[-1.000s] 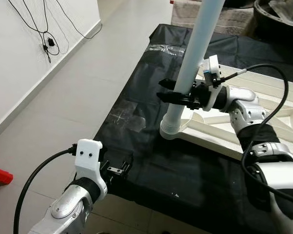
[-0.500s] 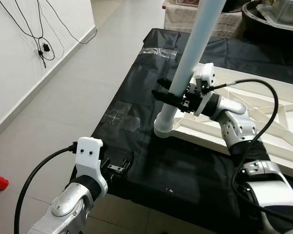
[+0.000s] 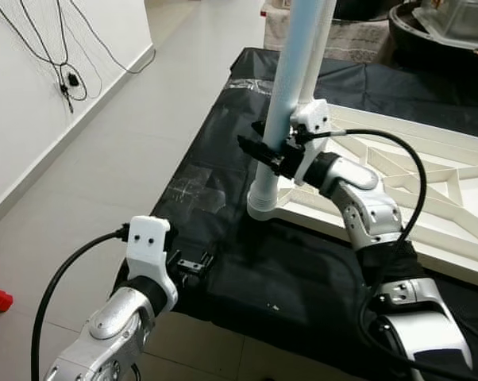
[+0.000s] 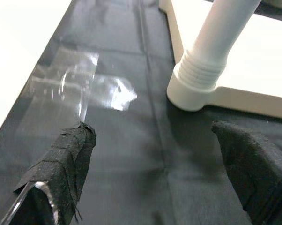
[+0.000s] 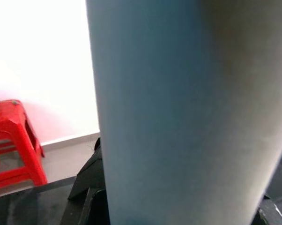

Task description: Building children table

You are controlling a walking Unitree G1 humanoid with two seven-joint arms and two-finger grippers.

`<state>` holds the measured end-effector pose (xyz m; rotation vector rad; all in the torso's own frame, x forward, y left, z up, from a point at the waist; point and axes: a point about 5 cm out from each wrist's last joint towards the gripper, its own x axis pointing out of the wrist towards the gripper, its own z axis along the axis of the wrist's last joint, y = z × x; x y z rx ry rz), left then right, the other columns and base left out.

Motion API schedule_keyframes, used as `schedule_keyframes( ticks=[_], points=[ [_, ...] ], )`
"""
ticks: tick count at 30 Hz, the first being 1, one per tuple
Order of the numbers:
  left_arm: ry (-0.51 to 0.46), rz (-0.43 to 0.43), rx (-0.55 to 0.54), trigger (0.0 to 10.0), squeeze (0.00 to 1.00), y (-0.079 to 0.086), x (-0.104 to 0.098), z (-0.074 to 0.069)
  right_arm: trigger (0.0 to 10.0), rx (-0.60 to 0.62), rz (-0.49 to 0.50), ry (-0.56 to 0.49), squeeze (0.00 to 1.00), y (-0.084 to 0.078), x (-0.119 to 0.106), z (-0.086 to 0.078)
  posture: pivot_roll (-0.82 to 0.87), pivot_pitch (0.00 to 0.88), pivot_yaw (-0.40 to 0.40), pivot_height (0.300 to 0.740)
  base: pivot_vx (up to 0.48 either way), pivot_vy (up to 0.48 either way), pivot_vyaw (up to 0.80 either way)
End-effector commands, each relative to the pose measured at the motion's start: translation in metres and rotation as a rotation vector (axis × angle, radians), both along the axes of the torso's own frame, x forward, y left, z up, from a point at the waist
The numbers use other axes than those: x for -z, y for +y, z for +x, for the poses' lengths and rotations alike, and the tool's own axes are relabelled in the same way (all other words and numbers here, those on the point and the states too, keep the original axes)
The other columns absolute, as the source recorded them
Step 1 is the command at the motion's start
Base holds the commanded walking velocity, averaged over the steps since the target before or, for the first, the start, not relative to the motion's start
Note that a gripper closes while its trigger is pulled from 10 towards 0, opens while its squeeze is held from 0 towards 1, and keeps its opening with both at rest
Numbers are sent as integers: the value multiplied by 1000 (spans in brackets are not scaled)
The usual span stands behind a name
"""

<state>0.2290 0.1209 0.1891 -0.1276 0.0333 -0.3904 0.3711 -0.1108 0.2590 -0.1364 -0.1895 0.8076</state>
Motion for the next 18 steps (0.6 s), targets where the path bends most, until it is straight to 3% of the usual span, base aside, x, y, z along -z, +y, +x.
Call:
schedule_keyframes(
  ticks=[1,5,12,18],
  points=[
    [22,9,-9,10000,0,3,6,0,10000,46,-62,166,0,-2,42,1,154,188,-37,740,0,0,0],
    [19,11,-12,10000,0,3,6,2,10000,87,-41,169,0,3,41,1,148,184,-38,740,0,0,0],
    [1,13,-15,10000,0,5,4,8,10000,315,60,208,0,3,44,1,142,173,-34,740,0,0,0],
    [-9,16,-15,10000,0,6,4,13,10000,432,77,194,0,2,48,-2,139,164,-32,740,0,0,0]
  ],
)
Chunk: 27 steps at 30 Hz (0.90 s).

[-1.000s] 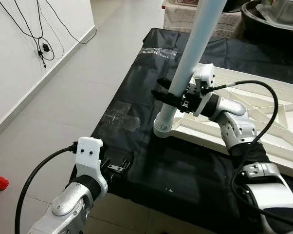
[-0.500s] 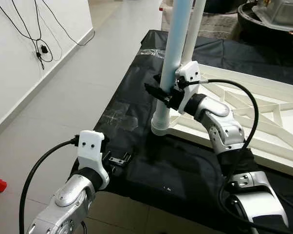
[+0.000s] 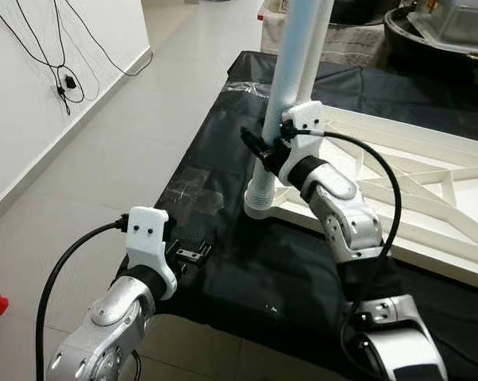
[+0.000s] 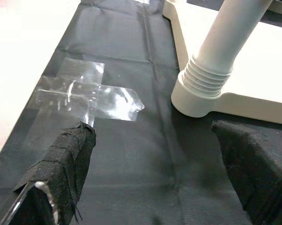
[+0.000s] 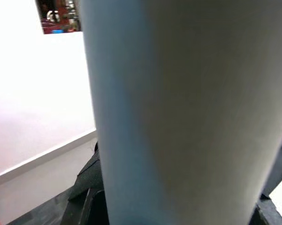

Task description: Building children table

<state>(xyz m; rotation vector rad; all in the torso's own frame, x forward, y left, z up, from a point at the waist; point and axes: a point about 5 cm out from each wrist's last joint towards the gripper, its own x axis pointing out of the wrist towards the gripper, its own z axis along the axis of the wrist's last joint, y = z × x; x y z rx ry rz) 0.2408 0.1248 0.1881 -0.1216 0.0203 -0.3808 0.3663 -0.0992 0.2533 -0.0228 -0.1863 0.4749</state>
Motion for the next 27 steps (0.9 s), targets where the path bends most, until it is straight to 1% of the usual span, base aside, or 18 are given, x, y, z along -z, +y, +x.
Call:
schedule_keyframes(
  ticks=[1,3,5,6,9,10,13,14,15,16,17,18,19,21,22,24,25,27],
  points=[
    [5,12,-5,10000,0,2,3,1,10000,99,-34,175,0,-10,42,2,139,164,-32,740,0,0,0],
    [-2,14,-5,10000,0,3,2,3,10000,154,-45,169,0,-6,45,-2,138,158,-32,740,0,0,0],
    [-7,15,-6,10000,0,3,2,5,10000,212,-36,169,0,-3,46,-4,138,157,-31,740,0,0,0],
    [-10,15,-7,10000,0,3,1,7,10000,261,-42,172,0,0,48,-7,138,150,-32,740,0,0,0],
    [-11,15,-6,10000,0,3,1,7,10000,273,-45,171,0,0,49,-7,138,150,-32,740,0,0,0],
    [-12,15,-7,10000,0,3,2,8,10000,312,-42,182,0,1,50,-8,139,144,-32,740,0,0,0],
    [-17,16,-9,10000,0,3,2,10,10000,506,17,231,0,-4,54,-11,137,138,-33,740,0,0,0],
    [-17,16,-9,10000,0,3,2,10,10000,506,17,231,0,-4,54,-11,137,138,-33,740,0,0,0],
    [-18,16,-9,10000,0,3,2,10,10000,546,28,233,0,-6,54,-11,134,135,-33,740,0,0,0],
    [-18,16,-9,10000,0,3,2,10,10000,546,28,233,0,-6,54,-11,134,135,-33,740,0,0,0],
    [-20,16,-9,10000,0,3,2,11,10000,607,37,233,0,-7,53,-12,135,134,-34,740,0,0,0],
    [-20,16,-9,10000,0,3,2,11,10000,607,37,233,0,-7,53,-12,135,134,-34,740,0,0,0],
    [-22,16,-9,10000,0,3,2,11,10000,683,74,234,0,-9,53,-14,133,132,-34,740,0,0,0],
    [-22,16,-9,10000,0,3,2,11,10000,683,74,234,0,-9,53,-14,133,132,-34,740,0,0,0],
    [-25,16,-9,10000,0,3,2,12,10000,770,119,225,0,-9,51,-18,135,132,-34,740,0,0,0],
    [-25,16,-9,10000,0,3,2,12,10000,770,119,225,0,-9,51,-18,135,132,-34,740,0,0,0],
    [-28,15,-9,10000,0,3,1,13,10000,852,159,215,0,-6,50,-24,139,132,-35,740,0,0,0],
    [-28,15,-9,10000,0,3,1,13,10000,852,159,215,0,-6,50,-24,139,132,-35,740,0,0,0]
  ],
)
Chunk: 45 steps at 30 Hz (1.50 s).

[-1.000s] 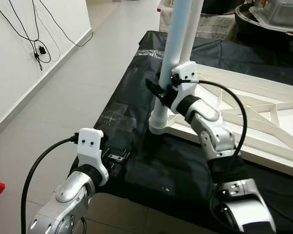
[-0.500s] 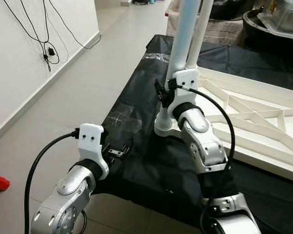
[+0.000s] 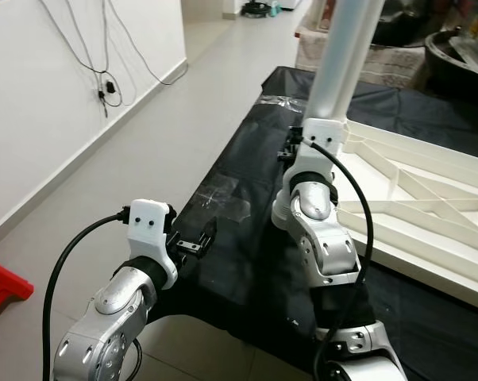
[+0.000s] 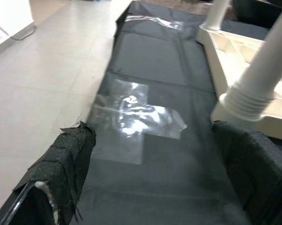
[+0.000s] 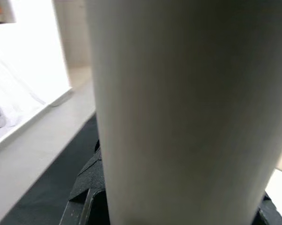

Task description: Building children table

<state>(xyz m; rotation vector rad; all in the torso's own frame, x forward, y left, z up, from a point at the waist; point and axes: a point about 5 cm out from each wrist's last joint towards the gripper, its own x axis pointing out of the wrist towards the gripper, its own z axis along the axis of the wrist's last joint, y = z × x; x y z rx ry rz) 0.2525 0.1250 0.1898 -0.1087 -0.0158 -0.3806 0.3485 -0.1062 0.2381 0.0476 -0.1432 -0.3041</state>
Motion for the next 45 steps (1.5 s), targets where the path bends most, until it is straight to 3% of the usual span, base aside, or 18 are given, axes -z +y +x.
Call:
schedule_keyframes(
  ticks=[1,7,18,20,22,24,26,27,31,37,45],
  points=[
    [8,9,-6,10000,0,2,3,2,10000,122,115,135,0,8,36,-14,143,134,-36,740,0,0,0],
    [9,13,0,10000,0,2,4,1,10000,225,222,197,0,24,42,-30,144,129,-32,740,0,0,0],
    [14,15,21,10000,0,-2,6,0,10000,271,276,248,0,27,45,-30,149,113,-29,740,0,0,0],
    [48,32,151,10000,0,-14,13,-9,10000,376,276,257,0,2,50,-27,146,106,-23,740,0,0,0],
    [48,32,151,10000,0,-14,13,-9,10000,376,276,257,0,2,50,-27,146,106,-23,740,0,0,0],
    [86,50,302,10000,0,-26,22,-22,10000,484,274,241,0,-25,54,-28,141,99,-16,740,0,0,0],
    [86,50,302,10000,0,-26,22,-22,10000,484,274,241,0,-25,54,-28,141,99,-16,740,0,0,0],
    [98,64,365,10000,0,-32,26,-28,10000,517,272,229,0,-35,55,-29,138,97,-13,740,0,0,0],
    [106,84,420,10000,0,-36,31,-33,10000,555,255,223,0,-46,57,-33,138,89,-7,740,0,0,0],
    [96,104,428,10000,0,-36,33,-32,10000,593,244,227,0,-51,56,-33,145,80,-1,740,0,0,0],
    [90,122,427,10000,0,-34,34,-30,10000,563,251,237,0,-39,54,-28,155,75,-3,740,0,0,0]
  ],
)
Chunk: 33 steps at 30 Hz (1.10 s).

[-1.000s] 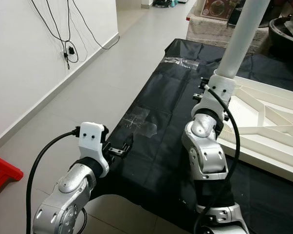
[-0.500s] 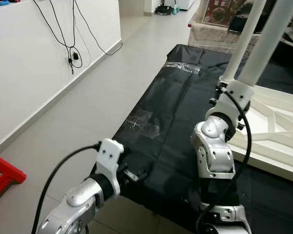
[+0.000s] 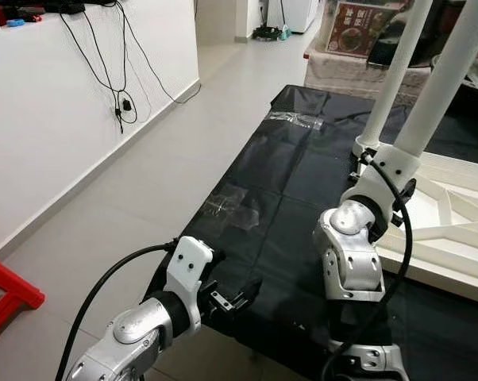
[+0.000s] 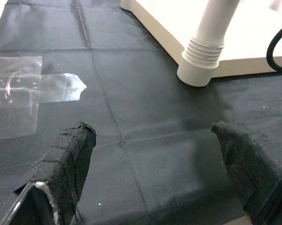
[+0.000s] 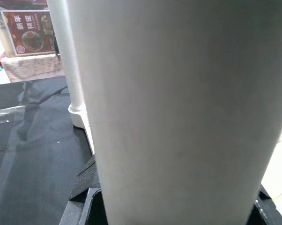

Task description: Building children table

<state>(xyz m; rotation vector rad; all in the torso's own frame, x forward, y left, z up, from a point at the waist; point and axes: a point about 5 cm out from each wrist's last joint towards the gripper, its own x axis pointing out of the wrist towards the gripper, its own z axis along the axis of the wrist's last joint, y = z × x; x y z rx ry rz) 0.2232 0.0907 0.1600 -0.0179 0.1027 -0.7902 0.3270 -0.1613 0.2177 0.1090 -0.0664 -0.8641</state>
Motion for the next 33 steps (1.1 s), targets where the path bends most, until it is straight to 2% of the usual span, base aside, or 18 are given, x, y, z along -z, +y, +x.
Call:
schedule_keyframes(
  ticks=[1,10,11,24,25,26,33],
  points=[
    [11,19,12,10000,0,1,5,-1,10000,11,178,122,0,17,33,-6,155,75,-4,740,0,0,0],
    [7,23,12,10000,0,1,5,-1,10000,-15,181,112,0,20,32,-5,154,76,-5,740,0,0,0],
    [6,23,9,10000,0,2,5,-1,10000,-30,186,109,1000,21,32,-5,153,79,-6,740,0,0,0],
    [4,31,-10,10000,0,4,7,0,10000,-83,184,88,1000,27,30,-5,153,81,-8,740,0,0,0],
    [4,31,-10,10000,0,5,7,0,10000,-94,180,83,851,27,29,-4,152,82,-8,740,0,0,0],
    [4,31,-12,10000,0,5,8,0,10000,-112,183,81,0,29,29,-4,152,82,-7,740,0,0,0],
    [1,31,-18,10000,0,6,8,2,10000,-195,197,83,0,36,30,-5,151,80,-8,740,0,0,0]
  ],
)
